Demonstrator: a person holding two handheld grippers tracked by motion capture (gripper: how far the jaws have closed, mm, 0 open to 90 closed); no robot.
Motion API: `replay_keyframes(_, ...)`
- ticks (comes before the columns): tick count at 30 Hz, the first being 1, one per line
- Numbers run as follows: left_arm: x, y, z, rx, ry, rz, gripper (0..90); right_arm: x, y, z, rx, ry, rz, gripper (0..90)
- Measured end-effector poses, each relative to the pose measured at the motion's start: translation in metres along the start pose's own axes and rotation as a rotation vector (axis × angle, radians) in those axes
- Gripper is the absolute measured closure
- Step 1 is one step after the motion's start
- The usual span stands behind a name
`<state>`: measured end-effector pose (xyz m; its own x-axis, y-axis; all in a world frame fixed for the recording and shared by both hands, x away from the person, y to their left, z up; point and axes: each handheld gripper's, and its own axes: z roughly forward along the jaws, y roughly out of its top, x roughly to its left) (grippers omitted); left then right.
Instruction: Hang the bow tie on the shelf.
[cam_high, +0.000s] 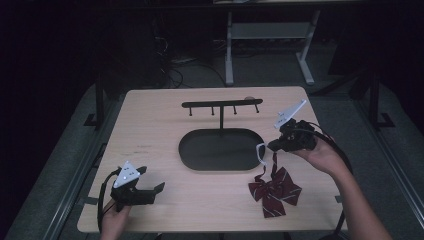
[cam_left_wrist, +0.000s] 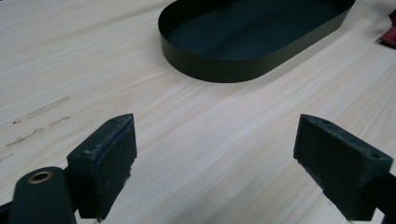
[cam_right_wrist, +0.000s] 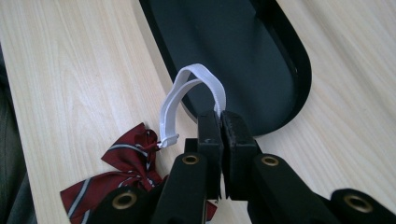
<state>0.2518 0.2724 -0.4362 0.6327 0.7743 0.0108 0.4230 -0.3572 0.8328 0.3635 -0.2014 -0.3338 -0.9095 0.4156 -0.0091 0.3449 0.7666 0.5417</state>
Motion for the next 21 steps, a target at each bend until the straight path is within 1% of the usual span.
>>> replay_keyframes(5,0.0,0.0,0.0,0.0,0.0,0.001,13.0,-0.002,0.006,-0.004,-0.013,0.001,-0.014,86.9)
replay_keyframes(6,0.0,0.0,0.0,0.0,0.001,0.001,13.0,-0.001,0.007,-0.005,-0.009,0.002,-0.005,86.9)
replay_keyframes(7,0.0,0.0,0.0,0.001,0.001,0.001,13.0,-0.002,0.009,-0.006,-0.016,0.003,-0.013,86.9)
replay_keyframes(12,0.0,0.0,0.001,-0.001,0.001,0.005,13.0,-0.002,0.014,-0.011,-0.02,-0.002,-0.017,86.9)
replay_keyframes(21,0.0,0.0,0.0,0.001,0.001,0.006,13.0,-0.004,0.02,-0.014,-0.013,-0.005,-0.017,86.9)
